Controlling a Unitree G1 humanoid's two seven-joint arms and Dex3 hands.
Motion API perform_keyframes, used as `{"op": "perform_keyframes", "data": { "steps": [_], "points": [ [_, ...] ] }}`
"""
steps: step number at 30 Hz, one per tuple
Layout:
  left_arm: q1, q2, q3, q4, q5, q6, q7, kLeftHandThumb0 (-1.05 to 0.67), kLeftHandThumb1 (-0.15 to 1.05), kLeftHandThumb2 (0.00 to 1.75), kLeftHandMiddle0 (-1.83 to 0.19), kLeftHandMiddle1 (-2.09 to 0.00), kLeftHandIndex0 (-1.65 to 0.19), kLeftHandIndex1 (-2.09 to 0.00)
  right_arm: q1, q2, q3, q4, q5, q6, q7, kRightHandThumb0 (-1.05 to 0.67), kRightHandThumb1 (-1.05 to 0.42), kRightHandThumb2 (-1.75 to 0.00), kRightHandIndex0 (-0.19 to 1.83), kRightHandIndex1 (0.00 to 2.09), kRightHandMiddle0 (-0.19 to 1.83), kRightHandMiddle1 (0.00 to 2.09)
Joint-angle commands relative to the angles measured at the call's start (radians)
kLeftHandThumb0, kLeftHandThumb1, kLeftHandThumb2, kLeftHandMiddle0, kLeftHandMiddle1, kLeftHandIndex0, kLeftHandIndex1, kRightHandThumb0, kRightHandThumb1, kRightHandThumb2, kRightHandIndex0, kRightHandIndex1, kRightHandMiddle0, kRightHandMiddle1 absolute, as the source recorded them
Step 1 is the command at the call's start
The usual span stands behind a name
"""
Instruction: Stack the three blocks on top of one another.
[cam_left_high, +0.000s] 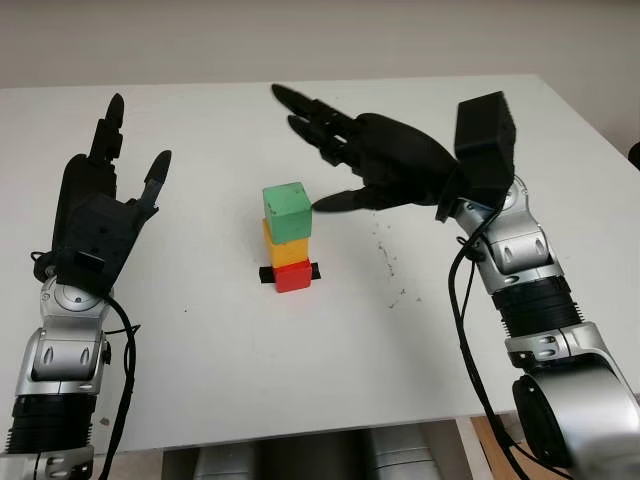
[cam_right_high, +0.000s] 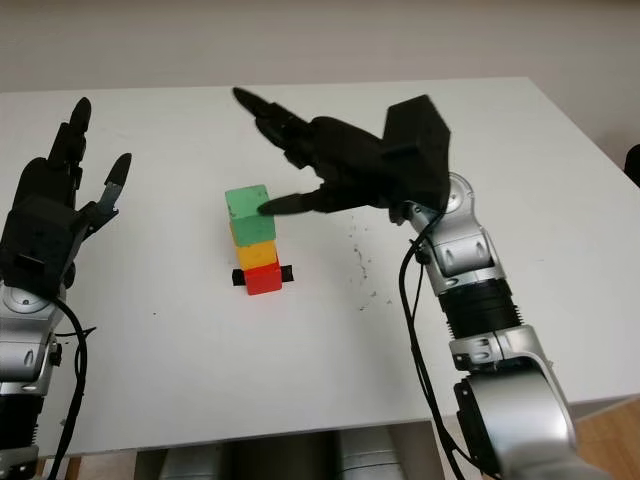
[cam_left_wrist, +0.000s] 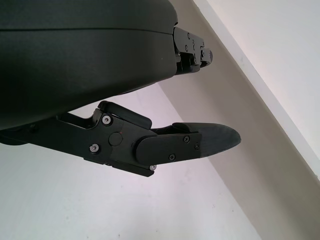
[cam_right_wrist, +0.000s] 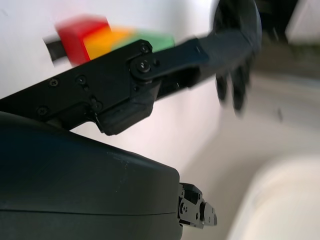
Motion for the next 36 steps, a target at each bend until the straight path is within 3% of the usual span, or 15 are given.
{"op": "perform_keyframes", "data": {
  "steps": [1,5,15,28,36],
  "points": [
    [0.018,-0.005,0.011,-0.029,-0.005,-0.016,0.006,-0.67,1.05,0.52,0.04,-0.05,-0.04,-0.05,0.018,0.003,-0.042,-0.001,0.016,0.010,-0.051,-0.94,-1.04,-0.63,-0.19,0.00,-0.19,0.00],
    [0.042,-0.018,0.015,-0.063,-0.013,-0.011,0.013,-0.68,1.05,0.55,0.04,-0.05,-0.04,-0.05,0.042,0.011,-0.086,0.041,0.035,-0.010,-0.119,-0.90,-1.05,-0.75,-0.19,0.00,-0.19,0.00],
    [0.116,-0.100,0.042,-0.177,-0.066,0.023,0.031,-0.72,1.05,0.54,0.02,-0.06,-0.03,-0.05,0.112,0.071,-0.128,0.153,0.077,-0.007,-0.221,-0.84,-1.05,-0.78,-0.19,0.00,-0.19,0.00],
    [0.186,-0.219,0.047,-0.219,-0.146,-0.028,0.047,-0.66,1.05,0.58,0.06,-0.04,0.04,-0.02,0.182,0.129,-0.103,0.151,0.058,-0.033,-0.282,-0.83,-1.05,-0.78,-0.19,0.00,-0.19,0.00],
    [0.220,-0.253,0.045,-0.227,-0.192,-0.047,0.040,-0.62,1.05,0.60,0.10,-0.04,0.08,-0.01,0.217,0.132,-0.096,0.102,0.058,-0.020,-0.291,-0.80,-1.05,-0.79,-0.19,0.00,-0.19,0.00]
  ]
}}
